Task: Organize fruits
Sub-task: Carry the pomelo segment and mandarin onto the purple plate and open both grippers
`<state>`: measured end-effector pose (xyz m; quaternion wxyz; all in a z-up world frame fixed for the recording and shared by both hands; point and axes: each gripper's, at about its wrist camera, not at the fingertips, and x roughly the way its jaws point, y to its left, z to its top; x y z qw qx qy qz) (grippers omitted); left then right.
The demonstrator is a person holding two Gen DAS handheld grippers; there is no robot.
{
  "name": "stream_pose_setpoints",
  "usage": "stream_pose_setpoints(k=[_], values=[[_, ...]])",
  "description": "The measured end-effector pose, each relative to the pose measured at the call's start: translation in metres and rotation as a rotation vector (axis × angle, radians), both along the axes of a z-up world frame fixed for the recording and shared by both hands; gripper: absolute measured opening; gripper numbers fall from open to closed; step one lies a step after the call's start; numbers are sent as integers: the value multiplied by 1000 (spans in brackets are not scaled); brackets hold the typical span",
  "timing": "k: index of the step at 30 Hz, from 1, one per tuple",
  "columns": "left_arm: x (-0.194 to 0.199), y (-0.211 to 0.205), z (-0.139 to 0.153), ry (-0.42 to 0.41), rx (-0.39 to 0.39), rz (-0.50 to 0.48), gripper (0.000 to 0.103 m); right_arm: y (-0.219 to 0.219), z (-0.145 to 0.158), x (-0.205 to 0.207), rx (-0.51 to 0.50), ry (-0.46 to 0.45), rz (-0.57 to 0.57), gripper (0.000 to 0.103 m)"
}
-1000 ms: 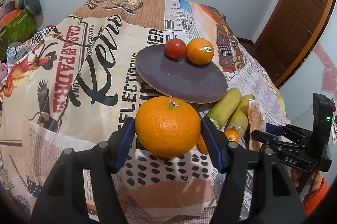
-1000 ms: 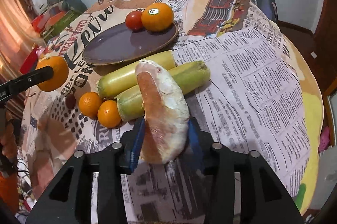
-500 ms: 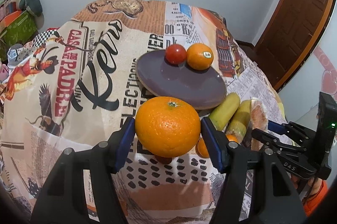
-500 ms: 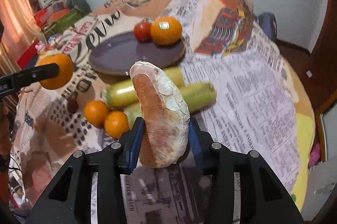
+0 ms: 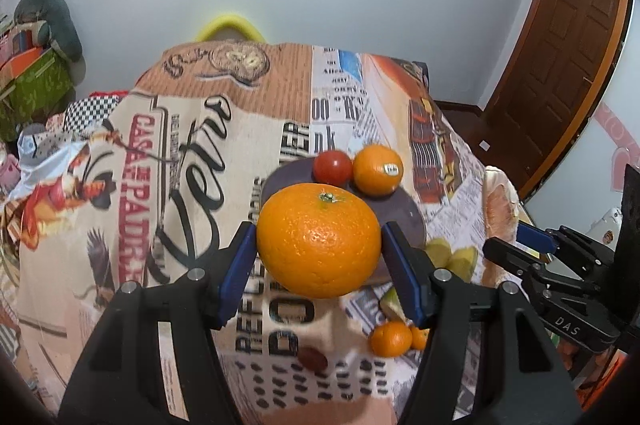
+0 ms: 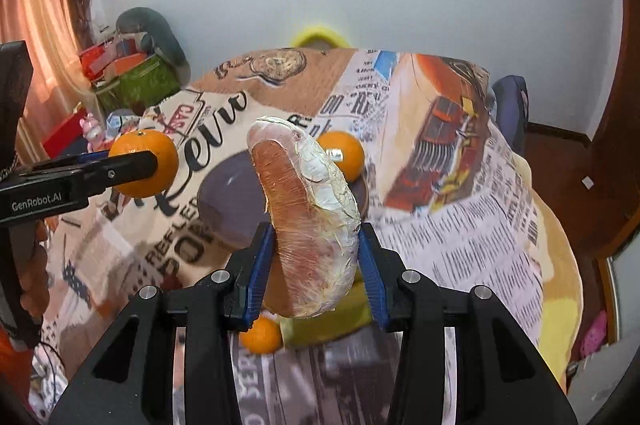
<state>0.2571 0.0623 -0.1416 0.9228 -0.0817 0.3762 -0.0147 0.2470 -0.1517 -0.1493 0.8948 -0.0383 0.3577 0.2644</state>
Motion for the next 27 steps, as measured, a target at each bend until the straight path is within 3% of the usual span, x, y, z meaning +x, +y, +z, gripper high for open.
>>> stream_pose_setpoints(k=[7, 14, 27], values=[[33, 4, -8, 3, 6, -4, 63, 16, -7, 35, 16, 16, 3, 39], [65, 9, -35, 58, -2, -14, 63, 36, -27, 64, -18, 53, 35, 39], [95, 9, -77, 142, -1, -22, 63, 57, -56, 81, -93, 131, 120, 39]])
